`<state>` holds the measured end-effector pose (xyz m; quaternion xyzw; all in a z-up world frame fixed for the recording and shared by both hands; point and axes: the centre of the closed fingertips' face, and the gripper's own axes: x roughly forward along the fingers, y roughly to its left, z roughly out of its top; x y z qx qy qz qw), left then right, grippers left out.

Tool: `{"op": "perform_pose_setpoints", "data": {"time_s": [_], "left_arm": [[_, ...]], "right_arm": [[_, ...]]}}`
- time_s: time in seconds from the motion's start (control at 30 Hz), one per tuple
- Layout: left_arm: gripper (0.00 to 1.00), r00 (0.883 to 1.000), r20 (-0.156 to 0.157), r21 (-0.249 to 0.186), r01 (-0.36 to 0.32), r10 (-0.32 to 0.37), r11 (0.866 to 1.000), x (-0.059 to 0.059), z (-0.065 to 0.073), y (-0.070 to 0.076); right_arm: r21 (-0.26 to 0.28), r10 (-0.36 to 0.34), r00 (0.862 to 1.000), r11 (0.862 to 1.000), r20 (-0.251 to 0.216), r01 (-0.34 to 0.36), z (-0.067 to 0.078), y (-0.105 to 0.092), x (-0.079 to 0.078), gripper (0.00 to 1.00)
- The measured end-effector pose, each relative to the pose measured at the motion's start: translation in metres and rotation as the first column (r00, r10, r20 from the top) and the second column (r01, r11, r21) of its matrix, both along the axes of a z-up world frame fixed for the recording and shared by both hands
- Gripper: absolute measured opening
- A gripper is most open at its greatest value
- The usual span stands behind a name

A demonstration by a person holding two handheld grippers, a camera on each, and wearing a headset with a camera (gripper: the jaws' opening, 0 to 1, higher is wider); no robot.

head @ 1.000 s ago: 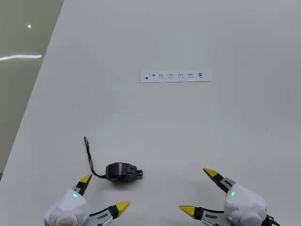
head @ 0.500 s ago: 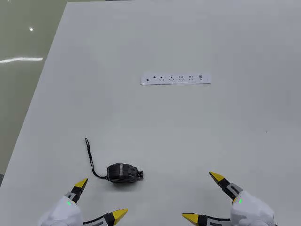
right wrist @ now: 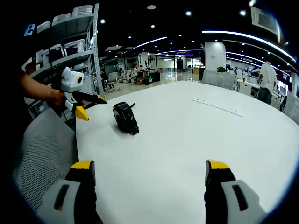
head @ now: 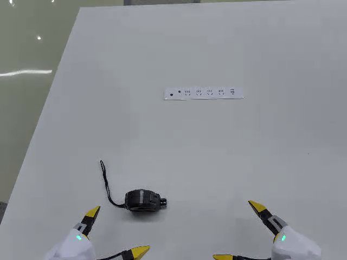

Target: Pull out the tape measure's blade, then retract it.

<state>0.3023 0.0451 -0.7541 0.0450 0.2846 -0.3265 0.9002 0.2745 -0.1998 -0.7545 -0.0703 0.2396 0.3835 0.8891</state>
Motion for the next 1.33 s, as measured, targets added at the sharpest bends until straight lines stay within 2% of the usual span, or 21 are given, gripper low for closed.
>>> {"op": "perform_pose_setpoints", "data": {"time_s": [0.37, 0.4, 0.47, 0.6, 0.7, 1.03, 1.1, 1.13, 1.2, 1.23, 1.3, 1.33], "left_arm": [[1.0, 1.0, 0.007, -0.003, 0.001, -0.001, 1.0, -0.001, 0.002, 0.0], [1.0, 0.999, 0.04, 0.004, -0.007, 0.007, 1.0, 0.003, 0.004, 0.001], [1.0, 1.0, 0.008, -0.013, -0.016, 0.016, 1.0, 0.002, 0.002, 0.001], [1.0, 1.0, 0.013, -0.006, -0.022, 0.023, 1.0, 0.002, 0.004, 0.003], [1.0, 1.0, 0.0, -0.026, -0.029, 0.029, 0.999, 0.003, 0.007, 0.003], [1.0, 0.999, 0.021, -0.028, -0.044, 0.045, 0.999, 0.007, 0.01, 0.007], [0.98, 0.998, 0.012, -0.039, -0.054, 0.055, 0.998, 0.007, 0.011, 0.008], [0.95, 0.999, -0.001, -0.061, -0.053, 0.053, 0.997, 0.006, 0.013, 0.007], [0.87, 0.999, -0.007, -0.045, -0.042, 0.042, 0.998, 0.004, 0.012, 0.008], [0.83, 0.999, -0.028, -0.047, -0.035, 0.034, 0.998, 0.002, 0.01, 0.007], [0.81, 0.999, -0.03, -0.053, -0.027, 0.025, 0.998, 0.001, 0.01, 0.006], [0.78, 0.999, -0.047, -0.055, -0.01, 0.007, 0.998, -0.002, 0.009, 0.004]], "right_arm": [[0.001, -0.004, 1.0, 1.0, 0.004, 0.004, 0.003, 0.0, 0.001, 1.0], [0.0, -0.013, 1.0, 1.0, 0.009, 0.013, 0.004, -0.002, 0.002, 1.0], [-0.004, -0.016, 1.0, 1.0, 0.007, 0.016, 0.004, -0.003, 0.002, 1.0], [-0.007, -0.019, 1.0, 1.0, 0.0, 0.019, 0.003, -0.005, 0.001, 1.0], [-0.008, -0.021, 1.0, 1.0, -0.003, 0.021, 0.003, -0.006, 0.001, 1.0], [-0.009, -0.021, 1.0, 1.0, 0.0, 0.021, 0.004, -0.005, 0.002, 1.0], [-0.009, -0.021, 1.0, 1.0, 0.0, 0.021, 0.004, -0.005, 0.002, 1.0], [-0.011, -0.021, 1.0, 1.0, 0.0, 0.021, 0.003, -0.006, 0.002, 1.0], [-0.012, -0.023, 1.0, 1.0, 0.0, 0.023, 0.003, -0.006, 0.002, 1.0], [-0.012, -0.023, 1.0, 1.0, 0.0, 0.023, 0.003, -0.007, 0.002, 1.0], [-0.012, -0.025, 1.0, 1.0, 0.0, 0.025, 0.004, -0.007, 0.002, 1.0], [-0.013, -0.025, 1.0, 1.0, 0.0, 0.025, 0.004, -0.007, 0.002, 1.0]]}}
